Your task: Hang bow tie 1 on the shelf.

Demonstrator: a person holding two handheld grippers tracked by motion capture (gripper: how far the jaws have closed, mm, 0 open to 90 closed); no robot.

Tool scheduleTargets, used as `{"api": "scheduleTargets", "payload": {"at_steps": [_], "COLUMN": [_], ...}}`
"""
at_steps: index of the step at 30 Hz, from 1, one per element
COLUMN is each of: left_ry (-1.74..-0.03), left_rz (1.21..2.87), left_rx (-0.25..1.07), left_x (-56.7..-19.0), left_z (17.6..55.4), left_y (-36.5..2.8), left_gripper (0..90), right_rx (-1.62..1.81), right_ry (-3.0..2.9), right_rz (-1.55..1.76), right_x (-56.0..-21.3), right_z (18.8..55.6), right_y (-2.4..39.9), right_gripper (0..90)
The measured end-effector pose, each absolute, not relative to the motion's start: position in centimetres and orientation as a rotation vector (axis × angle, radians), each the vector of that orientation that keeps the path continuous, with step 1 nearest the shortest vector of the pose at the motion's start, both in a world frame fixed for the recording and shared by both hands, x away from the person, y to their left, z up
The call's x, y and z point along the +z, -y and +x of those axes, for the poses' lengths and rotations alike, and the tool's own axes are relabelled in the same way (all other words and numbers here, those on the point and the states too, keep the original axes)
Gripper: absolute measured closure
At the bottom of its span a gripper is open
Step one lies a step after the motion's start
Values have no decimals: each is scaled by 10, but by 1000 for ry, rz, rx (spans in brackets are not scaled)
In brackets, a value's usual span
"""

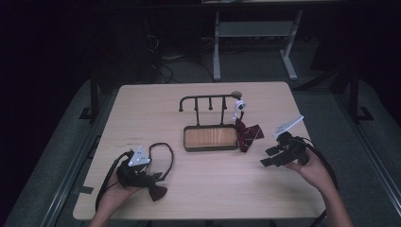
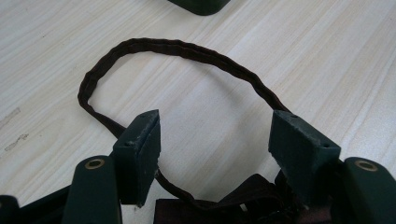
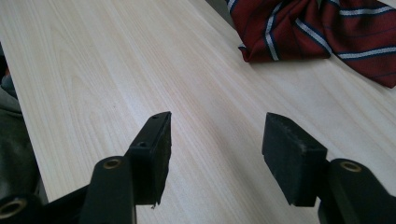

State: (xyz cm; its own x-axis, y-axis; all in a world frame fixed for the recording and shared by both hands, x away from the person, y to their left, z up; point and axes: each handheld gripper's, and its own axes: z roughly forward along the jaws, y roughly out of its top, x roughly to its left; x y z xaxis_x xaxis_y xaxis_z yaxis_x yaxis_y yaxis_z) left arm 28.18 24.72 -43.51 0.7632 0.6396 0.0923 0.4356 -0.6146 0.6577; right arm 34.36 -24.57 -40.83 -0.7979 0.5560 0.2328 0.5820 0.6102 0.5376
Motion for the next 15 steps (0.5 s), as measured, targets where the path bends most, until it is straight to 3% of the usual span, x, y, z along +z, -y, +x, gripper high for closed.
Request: {"api": "scheduleTargets", "payload": {"at_steps": [15], "left_ry": [-804], "left_rz": [2329], "left_rx": [424], "left_x": [-435], "left_z": [283], "left_y": [-248], "left_gripper": [348], "right_rx": [-968], "right_ry": [2788], "right_rz": [-1007], "right_x": [-420], "right_z": [331], "right_y": [247], "right_gripper": [405]}}
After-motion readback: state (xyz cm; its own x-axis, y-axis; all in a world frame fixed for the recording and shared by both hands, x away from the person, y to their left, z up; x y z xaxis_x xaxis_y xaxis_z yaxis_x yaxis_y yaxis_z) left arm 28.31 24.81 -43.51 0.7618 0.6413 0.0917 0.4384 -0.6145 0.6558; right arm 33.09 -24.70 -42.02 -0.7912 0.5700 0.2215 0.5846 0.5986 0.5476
